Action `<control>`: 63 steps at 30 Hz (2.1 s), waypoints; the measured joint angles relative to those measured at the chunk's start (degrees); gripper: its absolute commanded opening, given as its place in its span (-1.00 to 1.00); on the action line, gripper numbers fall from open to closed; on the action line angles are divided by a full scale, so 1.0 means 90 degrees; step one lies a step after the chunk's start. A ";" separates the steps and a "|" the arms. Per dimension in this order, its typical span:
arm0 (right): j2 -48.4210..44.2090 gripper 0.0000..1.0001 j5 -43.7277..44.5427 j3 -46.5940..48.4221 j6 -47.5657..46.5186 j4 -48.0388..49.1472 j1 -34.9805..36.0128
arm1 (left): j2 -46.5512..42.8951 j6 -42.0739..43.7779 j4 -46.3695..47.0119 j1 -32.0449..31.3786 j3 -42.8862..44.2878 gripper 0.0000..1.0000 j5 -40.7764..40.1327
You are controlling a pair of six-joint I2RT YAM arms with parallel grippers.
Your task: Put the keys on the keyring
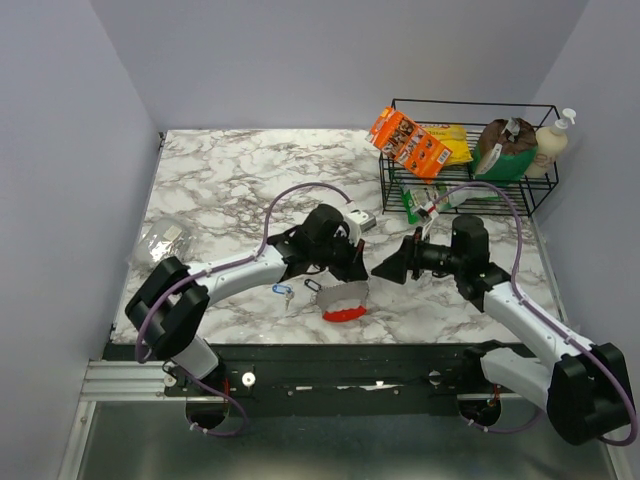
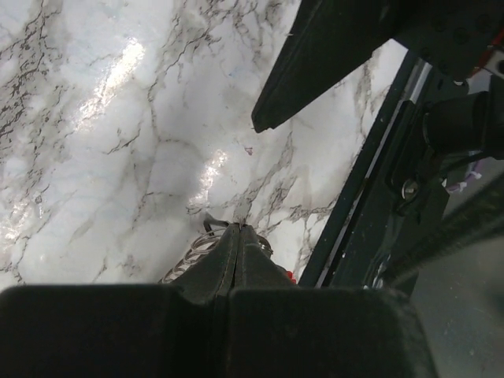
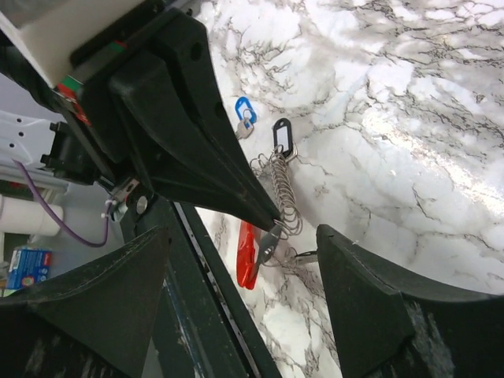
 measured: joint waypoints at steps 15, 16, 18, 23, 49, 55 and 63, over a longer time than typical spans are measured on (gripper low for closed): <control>-0.0505 0.36 -0.0969 0.0007 0.0750 0.1022 0.0000 | -0.1506 -0.0160 0.0748 0.0070 -0.0673 -1.00 0.0520; -0.0542 0.36 -0.1015 0.0017 0.0787 0.1061 0.0000 | -0.1576 -0.0160 0.0838 0.0070 -0.0792 -1.00 0.0525; -0.0607 0.36 -0.1110 0.0041 0.0799 0.1083 0.0000 | -0.1824 -0.0155 0.1090 0.0070 -0.1120 -1.00 0.0537; -0.0622 0.36 -0.1360 0.0090 0.0794 0.1093 0.0000 | -0.2368 -0.0121 0.1695 0.0070 -0.1681 -1.00 0.0539; -0.0192 0.24 -0.1778 0.0087 0.0974 0.1632 0.0236 | -0.2569 -0.0359 0.2914 0.0070 -0.2023 -1.00 0.0801; 0.0036 0.11 -0.1770 0.0092 0.0947 0.1664 0.0539 | -0.2567 -0.0432 0.2917 0.0070 -0.2021 -1.00 0.0816; 0.0092 -0.26 -0.1724 0.0092 0.0835 0.1593 0.0588 | -0.2567 -0.0459 0.2958 0.0070 -0.2021 -1.00 0.0818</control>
